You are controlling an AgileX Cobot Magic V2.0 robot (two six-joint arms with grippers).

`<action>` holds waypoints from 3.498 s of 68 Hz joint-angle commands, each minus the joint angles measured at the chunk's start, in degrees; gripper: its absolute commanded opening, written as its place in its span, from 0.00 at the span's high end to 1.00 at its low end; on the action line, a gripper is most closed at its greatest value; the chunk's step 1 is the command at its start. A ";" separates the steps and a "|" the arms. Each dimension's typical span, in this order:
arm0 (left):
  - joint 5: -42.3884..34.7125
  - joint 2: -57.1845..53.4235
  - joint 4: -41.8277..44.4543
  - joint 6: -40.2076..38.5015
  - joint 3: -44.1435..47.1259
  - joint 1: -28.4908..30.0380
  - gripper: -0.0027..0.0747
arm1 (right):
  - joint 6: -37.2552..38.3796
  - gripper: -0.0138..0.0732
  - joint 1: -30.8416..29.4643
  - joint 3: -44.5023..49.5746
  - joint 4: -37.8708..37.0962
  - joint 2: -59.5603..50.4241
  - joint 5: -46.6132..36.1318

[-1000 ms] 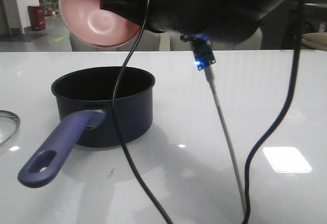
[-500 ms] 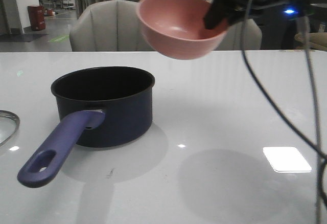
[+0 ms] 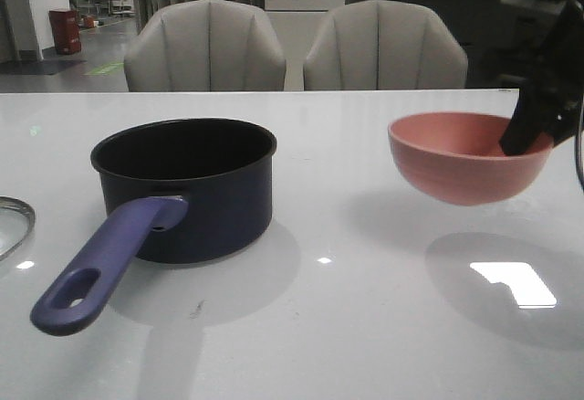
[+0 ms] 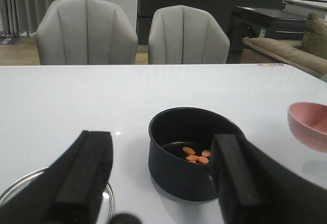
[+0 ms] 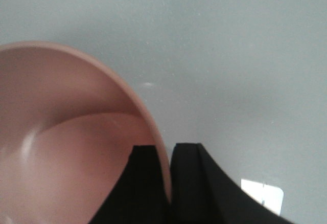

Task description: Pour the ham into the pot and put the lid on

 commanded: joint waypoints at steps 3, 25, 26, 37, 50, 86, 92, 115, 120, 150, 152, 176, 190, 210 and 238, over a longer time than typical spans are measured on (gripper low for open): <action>-4.70 0.61 -0.24 -0.05 -1.47 -0.60 0.38 | -0.77 0.67 0.17 -1.65 0.14 1.40 -1.89; -4.70 0.61 -0.24 -0.05 -1.47 -0.60 0.38 | -0.77 0.38 0.60 -1.76 -0.65 3.96 -3.30; -4.70 0.61 -0.24 -0.05 -1.47 -0.60 0.38 | -0.77 0.37 0.60 -1.76 -0.66 3.79 -3.30; -4.70 0.61 -0.24 -0.05 -1.47 -0.60 0.38 | -3.11 0.33 0.60 -1.76 -1.32 -0.98 -3.00; -4.70 0.61 -0.24 -0.05 -1.47 -0.60 0.38 | -5.91 0.33 2.22 -0.30 -1.18 -13.05 -4.39; -4.70 0.61 -0.24 -0.05 -1.47 -0.60 0.38 | -5.78 0.33 13.50 27.02 0.25 -51.35 -28.02; -4.70 0.61 -0.24 -0.05 -1.47 -0.60 0.38 | -5.68 0.33 13.50 32.74 1.70 -57.23 -31.37; -4.70 0.61 -0.24 -0.05 -1.47 -0.60 0.38 | -5.75 0.33 13.50 52.02 1.83 -84.12 -36.93; -4.70 0.61 -0.24 -0.05 -1.47 -0.60 0.38 | -5.70 0.33 13.50 53.99 1.83 -87.02 -36.33; -4.22 0.61 -0.74 -0.05 -1.47 -0.60 0.38 | -5.70 0.66 13.50 56.96 1.90 -89.56 -32.62; -4.22 0.61 -0.64 -0.05 -1.47 -0.60 0.38 | -5.70 0.66 13.50 56.96 1.90 -89.56 -32.62; 4.78 13.78 1.08 -1.62 -11.05 -0.26 0.07 | -5.70 0.66 13.50 56.96 1.90 -89.56 -32.62; 4.79 30.02 2.85 -5.27 -17.75 3.58 0.08 | -5.70 0.66 13.50 56.96 1.90 -89.56 -32.62; 10.94 53.33 1.69 -5.27 -27.88 11.28 0.08 | -5.70 0.66 13.50 56.96 1.90 -89.56 -32.62; 28.36 79.32 -0.06 -2.57 -45.51 19.91 0.08 | -5.70 0.66 13.50 56.96 1.90 -89.56 -32.56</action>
